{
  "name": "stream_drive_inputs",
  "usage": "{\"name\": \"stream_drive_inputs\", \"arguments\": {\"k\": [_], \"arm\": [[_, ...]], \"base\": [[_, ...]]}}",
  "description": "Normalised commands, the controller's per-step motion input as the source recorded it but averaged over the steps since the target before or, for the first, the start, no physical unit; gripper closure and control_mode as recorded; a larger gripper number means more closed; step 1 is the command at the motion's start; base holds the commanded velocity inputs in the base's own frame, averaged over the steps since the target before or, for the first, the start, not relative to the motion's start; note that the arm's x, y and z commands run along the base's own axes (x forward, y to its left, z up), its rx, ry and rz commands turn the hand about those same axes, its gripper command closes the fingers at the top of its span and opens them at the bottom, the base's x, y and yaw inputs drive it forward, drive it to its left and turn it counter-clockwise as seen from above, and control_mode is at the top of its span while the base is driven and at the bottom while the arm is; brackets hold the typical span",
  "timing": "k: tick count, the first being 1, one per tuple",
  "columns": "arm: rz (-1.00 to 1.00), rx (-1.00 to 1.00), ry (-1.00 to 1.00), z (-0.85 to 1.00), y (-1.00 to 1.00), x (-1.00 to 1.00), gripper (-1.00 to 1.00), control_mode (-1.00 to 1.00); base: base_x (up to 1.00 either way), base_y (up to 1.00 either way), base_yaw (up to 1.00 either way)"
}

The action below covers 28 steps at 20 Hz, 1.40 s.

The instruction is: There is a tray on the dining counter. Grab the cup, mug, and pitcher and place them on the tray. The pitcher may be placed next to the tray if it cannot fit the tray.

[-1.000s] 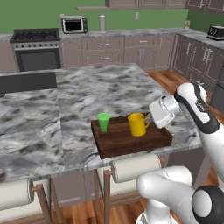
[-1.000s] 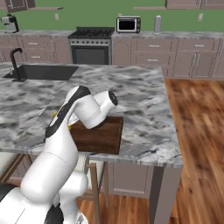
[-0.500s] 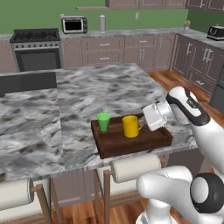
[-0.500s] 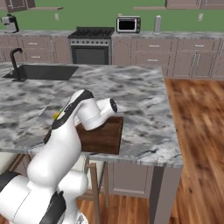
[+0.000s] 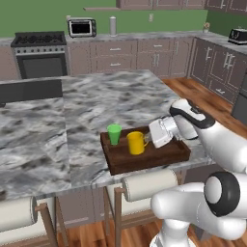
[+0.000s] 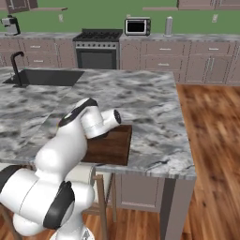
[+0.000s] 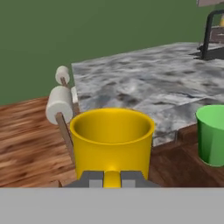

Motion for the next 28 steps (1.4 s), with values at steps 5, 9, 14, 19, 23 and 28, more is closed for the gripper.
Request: {"name": "stream_drive_inputs", "arguments": {"k": [5, 9, 14, 19, 23, 28], "arm": [[0.02, 0.00, 0.00, -0.28, 0.16, 0.26, 1.00, -1.00], [0.03, 0.00, 0.00, -0.24, 0.16, 0.18, 1.00, -1.00], [0.01, 0.03, 0.00, -0.17, 0.12, 0.26, 1.00, -1.00], [0.01, 0.03, 0.00, -0.19, 0.11, 0.22, 1.00, -1.00], [0.02, 0.02, 0.00, -0.23, 0.10, 0.20, 1.00, -1.00], [0.01, 0.00, 0.00, -0.27, 0.08, 0.29, 1.00, -1.00]], "base": [[0.00, 0.00, 0.00], [0.00, 0.00, 0.00], [0.00, 0.00, 0.00], [0.00, 0.00, 0.00], [0.00, 0.00, 0.00], [0.00, 0.00, 0.00]]}}
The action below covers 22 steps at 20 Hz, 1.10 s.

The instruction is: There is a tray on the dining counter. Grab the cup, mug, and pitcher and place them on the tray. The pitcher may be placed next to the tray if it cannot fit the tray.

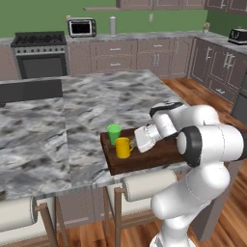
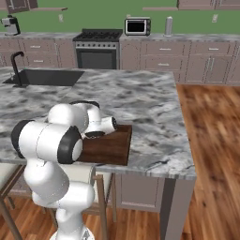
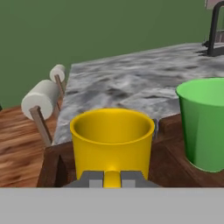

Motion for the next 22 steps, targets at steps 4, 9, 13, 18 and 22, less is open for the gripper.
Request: {"name": "stream_drive_inputs", "arguments": {"k": [4, 9, 13, 18, 22], "arm": [[0.01, 0.01, 0.00, -0.17, 0.05, 0.24, 1.00, -1.00], [0.01, 0.01, 0.00, -0.20, 0.07, 0.17, 1.00, -1.00], [0.03, 0.00, 0.00, -0.25, 0.08, 0.01, 1.00, -1.00], [0.01, 0.00, 0.00, -0.06, 0.08, 0.00, 1.00, -1.00], [0.00, 0.00, 0.00, 0.00, 0.00, 0.00, 1.00, -1.00]], "base": [[0.00, 0.00, 0.00], [0.00, 0.00, 0.00], [0.00, 0.00, 0.00], [0.00, 0.00, 0.00], [0.00, 0.00, 0.00]]}}
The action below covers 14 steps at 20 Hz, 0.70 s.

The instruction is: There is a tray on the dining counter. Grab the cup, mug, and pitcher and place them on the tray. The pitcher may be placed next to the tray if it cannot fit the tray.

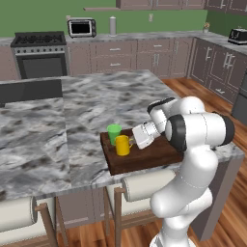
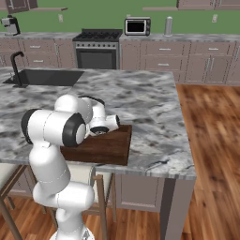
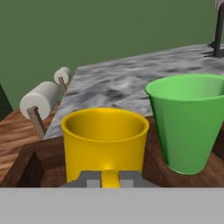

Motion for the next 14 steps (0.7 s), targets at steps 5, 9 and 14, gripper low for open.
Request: {"name": "stream_drive_inputs", "arguments": {"k": [5, 9, 14], "arm": [[0.00, 0.00, 0.00, 0.00, 0.00, 0.00, 1.00, -1.00], [0.00, 0.00, 0.00, 0.00, 0.00, 0.00, -1.00, -1.00], [0.00, 0.00, 0.00, 0.00, 0.00, 0.00, -1.00, -1.00]], "base": [[0.00, 0.00, 0.00], [0.00, 0.00, 0.00], [0.00, 0.00, 0.00]]}}
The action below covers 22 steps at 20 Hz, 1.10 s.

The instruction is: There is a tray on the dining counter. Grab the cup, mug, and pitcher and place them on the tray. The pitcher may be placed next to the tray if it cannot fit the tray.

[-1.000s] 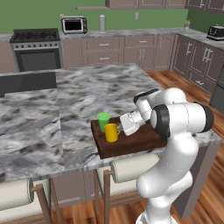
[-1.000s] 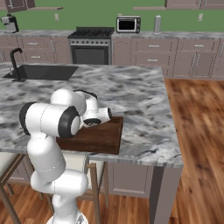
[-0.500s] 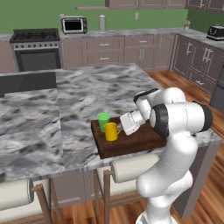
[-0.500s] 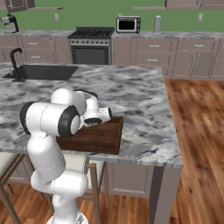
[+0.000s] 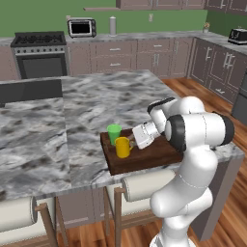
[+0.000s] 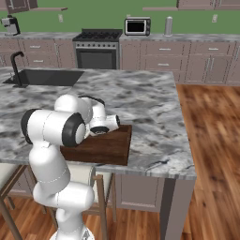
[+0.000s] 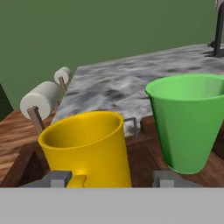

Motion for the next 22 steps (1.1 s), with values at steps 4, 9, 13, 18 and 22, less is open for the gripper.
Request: {"name": "stream_drive_inputs", "arguments": {"k": [4, 9, 13, 18, 22], "arm": [[0.00, 0.00, 0.00, 0.00, 0.00, 0.00, -1.00, -1.00], [0.00, 0.00, -0.01, 0.02, -0.20, -0.08, -1.00, -1.00], [0.00, 0.00, 0.00, 0.06, -0.46, -0.08, -1.00, -1.00], [-0.03, -0.01, 0.00, 0.35, -0.45, -0.13, -1.00, -1.00], [-0.18, -0.01, 0.01, 0.77, -0.32, -0.15, -1.00, -1.00]], "base": [[0.00, 0.00, 0.00], [0.00, 0.00, 0.00], [0.00, 0.00, 0.00], [0.00, 0.00, 0.00], [0.00, 0.00, 0.00]]}}
